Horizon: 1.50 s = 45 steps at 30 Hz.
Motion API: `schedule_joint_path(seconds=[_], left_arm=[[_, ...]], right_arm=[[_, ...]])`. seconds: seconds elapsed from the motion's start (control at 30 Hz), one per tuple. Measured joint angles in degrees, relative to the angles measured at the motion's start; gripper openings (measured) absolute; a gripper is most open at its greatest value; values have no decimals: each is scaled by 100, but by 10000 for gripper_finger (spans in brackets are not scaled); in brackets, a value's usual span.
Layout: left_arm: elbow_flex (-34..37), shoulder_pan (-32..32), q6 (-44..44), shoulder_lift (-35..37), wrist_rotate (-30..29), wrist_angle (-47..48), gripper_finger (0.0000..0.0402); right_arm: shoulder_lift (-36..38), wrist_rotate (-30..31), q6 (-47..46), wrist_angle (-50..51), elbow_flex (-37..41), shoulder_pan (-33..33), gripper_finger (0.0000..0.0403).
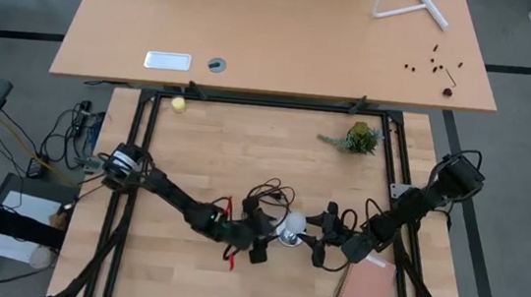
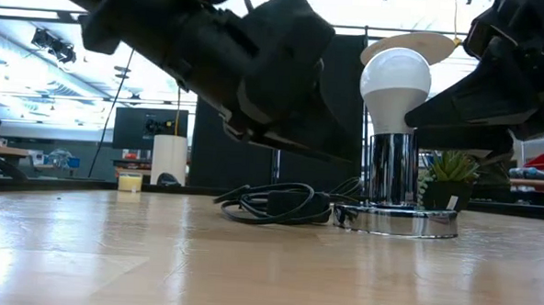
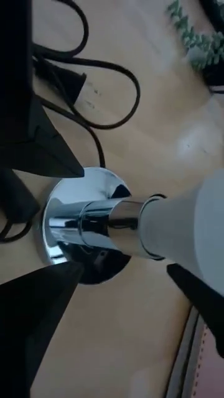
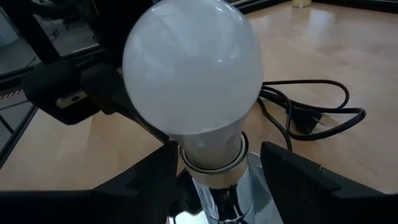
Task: Screw lightbulb
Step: Remove the light bulb from the lamp
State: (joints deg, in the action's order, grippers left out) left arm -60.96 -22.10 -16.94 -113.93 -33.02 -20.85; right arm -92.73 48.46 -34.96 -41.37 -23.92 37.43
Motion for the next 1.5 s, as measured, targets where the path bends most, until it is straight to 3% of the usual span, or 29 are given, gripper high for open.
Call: schedule_joint_path(seconds=[0.43, 0.67, 0.9, 1.17, 1.5], left_arm=[[202, 147, 482, -374, 542, -1465, 236], [202, 156, 474, -751, -85, -2029, 236], [198, 236, 487, -763, -51, -2333, 236], [196, 380, 694, -763, 528, -2616, 247], [196, 608, 888, -763, 601, -2612, 255]], right_arm=[[0, -78, -107, -16, 0, -156, 238], [0, -231, -101, -24, 0, -157, 238], [0, -266, -89, 5, 0, -202, 238], [0, -332, -86, 4, 0, -280, 238], [0, -334, -85, 3, 0, -282, 238]])
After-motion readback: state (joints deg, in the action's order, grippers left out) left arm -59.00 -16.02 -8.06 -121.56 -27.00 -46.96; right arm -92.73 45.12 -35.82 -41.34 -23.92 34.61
